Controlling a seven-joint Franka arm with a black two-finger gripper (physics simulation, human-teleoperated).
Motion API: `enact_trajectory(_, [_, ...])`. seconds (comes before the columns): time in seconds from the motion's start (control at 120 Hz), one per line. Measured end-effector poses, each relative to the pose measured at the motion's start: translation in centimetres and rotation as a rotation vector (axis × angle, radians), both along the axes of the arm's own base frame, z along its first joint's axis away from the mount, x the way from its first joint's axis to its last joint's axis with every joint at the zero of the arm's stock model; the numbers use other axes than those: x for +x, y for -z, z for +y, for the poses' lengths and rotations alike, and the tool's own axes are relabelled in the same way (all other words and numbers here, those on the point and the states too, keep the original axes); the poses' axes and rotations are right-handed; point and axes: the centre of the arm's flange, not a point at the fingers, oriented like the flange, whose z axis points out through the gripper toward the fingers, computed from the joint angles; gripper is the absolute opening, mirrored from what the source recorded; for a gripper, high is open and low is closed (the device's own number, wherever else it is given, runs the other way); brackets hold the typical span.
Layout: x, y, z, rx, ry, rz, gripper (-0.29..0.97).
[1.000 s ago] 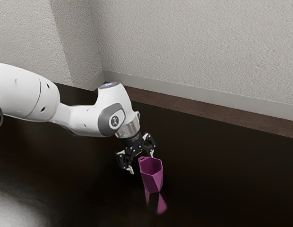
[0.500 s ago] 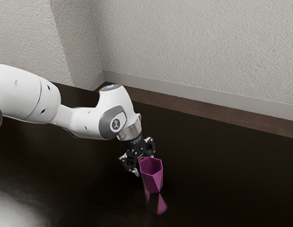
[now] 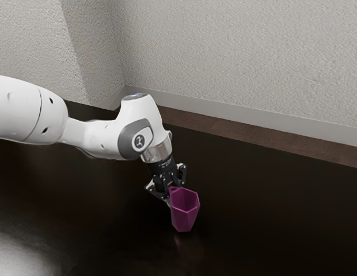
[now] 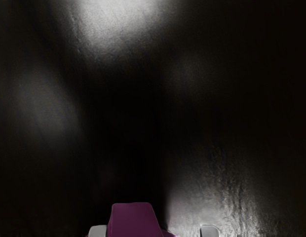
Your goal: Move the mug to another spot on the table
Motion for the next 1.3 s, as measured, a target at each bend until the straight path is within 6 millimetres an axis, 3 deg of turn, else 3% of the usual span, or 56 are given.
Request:
enact_trajectory(0.158, [-0.1,-1.4,0.3,-0.013,0.0,0.041,0.04])
enact_trajectory(0.317, [0.4,-1.9,3.6,-0.041,-0.051,0.088,-0.01])
enact_trajectory(0.625, [1.7,-2.4,13.9,-0.119,-0.181,0.143,-0.06])
enact_trajectory(0.758, [1.1,-1.9,16.7,-0.139,-0.196,0.173,-0.06])
enact_trajectory(1.3, [-0.8,2.0,22.3,-0.189,-0.194,0.227,-0.09])
